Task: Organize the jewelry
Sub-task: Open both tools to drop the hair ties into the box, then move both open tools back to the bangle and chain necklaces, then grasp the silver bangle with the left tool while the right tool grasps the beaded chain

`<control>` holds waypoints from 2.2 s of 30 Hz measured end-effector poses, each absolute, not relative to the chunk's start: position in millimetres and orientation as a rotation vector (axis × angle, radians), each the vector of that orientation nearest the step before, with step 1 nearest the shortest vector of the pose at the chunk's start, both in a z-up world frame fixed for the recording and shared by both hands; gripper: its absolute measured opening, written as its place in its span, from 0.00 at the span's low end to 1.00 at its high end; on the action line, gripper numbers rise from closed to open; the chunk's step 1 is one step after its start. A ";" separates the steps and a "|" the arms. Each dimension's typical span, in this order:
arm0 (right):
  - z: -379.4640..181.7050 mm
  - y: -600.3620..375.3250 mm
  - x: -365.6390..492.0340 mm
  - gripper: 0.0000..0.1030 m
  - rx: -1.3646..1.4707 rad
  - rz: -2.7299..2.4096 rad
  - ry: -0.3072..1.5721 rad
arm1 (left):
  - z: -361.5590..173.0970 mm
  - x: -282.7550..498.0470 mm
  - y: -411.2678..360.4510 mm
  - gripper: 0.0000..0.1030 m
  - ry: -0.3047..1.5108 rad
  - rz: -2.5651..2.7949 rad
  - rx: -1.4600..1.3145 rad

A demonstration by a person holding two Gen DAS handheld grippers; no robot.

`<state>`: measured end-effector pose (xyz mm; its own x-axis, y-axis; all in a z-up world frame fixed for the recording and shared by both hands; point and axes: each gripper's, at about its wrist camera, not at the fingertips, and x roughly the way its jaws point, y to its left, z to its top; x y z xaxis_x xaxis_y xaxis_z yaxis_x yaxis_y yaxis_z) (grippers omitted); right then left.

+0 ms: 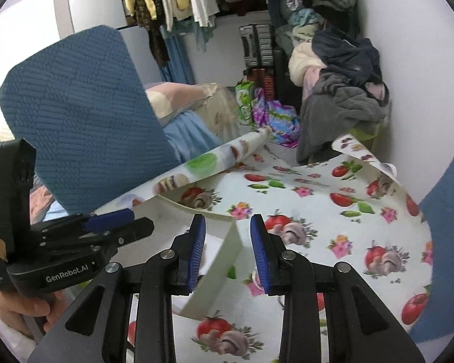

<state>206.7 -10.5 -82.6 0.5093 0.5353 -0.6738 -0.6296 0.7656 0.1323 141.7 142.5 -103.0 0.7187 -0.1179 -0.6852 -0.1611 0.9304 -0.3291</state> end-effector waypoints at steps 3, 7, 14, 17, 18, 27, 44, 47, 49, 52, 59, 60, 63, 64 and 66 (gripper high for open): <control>-84.0 -27.8 211.4 0.28 -0.131 0.678 0.761 | -106.0 148.0 127.5 0.41 0.778 0.004 -0.385; -92.1 -53.4 220.0 0.28 -0.115 0.643 0.773 | -114.8 157.7 106.0 0.41 0.798 -0.030 -0.384; -116.9 -92.6 232.8 0.28 -0.102 0.589 0.800 | -132.3 170.8 74.4 0.41 0.833 -0.067 -0.377; -132.1 -103.6 236.9 0.28 -0.104 0.576 0.815 | -142.1 176.5 60.3 0.41 0.858 -0.092 -0.376; -138.4 -106.7 238.9 0.28 -0.104 0.576 0.821 | -144.7 177.1 55.9 0.41 0.859 -0.091 -0.367; -203.3 -122.3 260.0 0.28 -0.105 0.579 0.919 | -181.2 193.6 28.3 0.38 0.923 -0.108 -0.364; -283.6 -95.1 305.9 0.47 -0.225 0.696 0.997 | -223.4 208.2 28.8 0.26 1.013 -0.059 -0.368; -292.7 -87.6 306.9 0.44 -0.269 0.704 0.999 | -228.1 210.1 29.9 0.25 1.025 -0.055 -0.373; -300.3 -83.2 306.5 0.41 -0.312 0.694 1.009 | -230.9 211.2 30.1 0.25 1.029 -0.055 -0.378; -309.5 -76.0 301.8 0.36 -0.404 0.684 0.997 | -235.9 213.9 30.3 0.25 1.036 -0.052 -0.381; -309.0 -76.6 300.8 0.05 -0.400 0.684 0.984 | -247.0 222.4 27.7 0.25 1.057 -0.052 -0.392; -308.5 -76.9 300.9 0.05 -0.395 0.678 0.985 | -248.9 224.0 27.1 0.25 1.060 -0.052 -0.394; -295.6 -84.7 300.5 0.02 -0.351 0.670 0.953 | -255.1 229.8 24.5 0.25 1.066 -0.047 -0.386; -289.1 -88.7 300.8 0.02 -0.326 0.670 0.943 | -258.0 232.3 23.5 0.25 1.069 -0.046 -0.382; -275.2 -98.2 301.4 0.02 -0.274 0.661 0.919 | -262.4 237.1 21.8 0.25 1.074 -0.042 -0.374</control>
<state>301.4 -98.2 -275.2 0.4282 0.4094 -0.8056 -0.6337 0.7716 0.0552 237.1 21.8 -262.4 0.4821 -0.2136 -0.8497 -0.1465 0.9365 -0.3185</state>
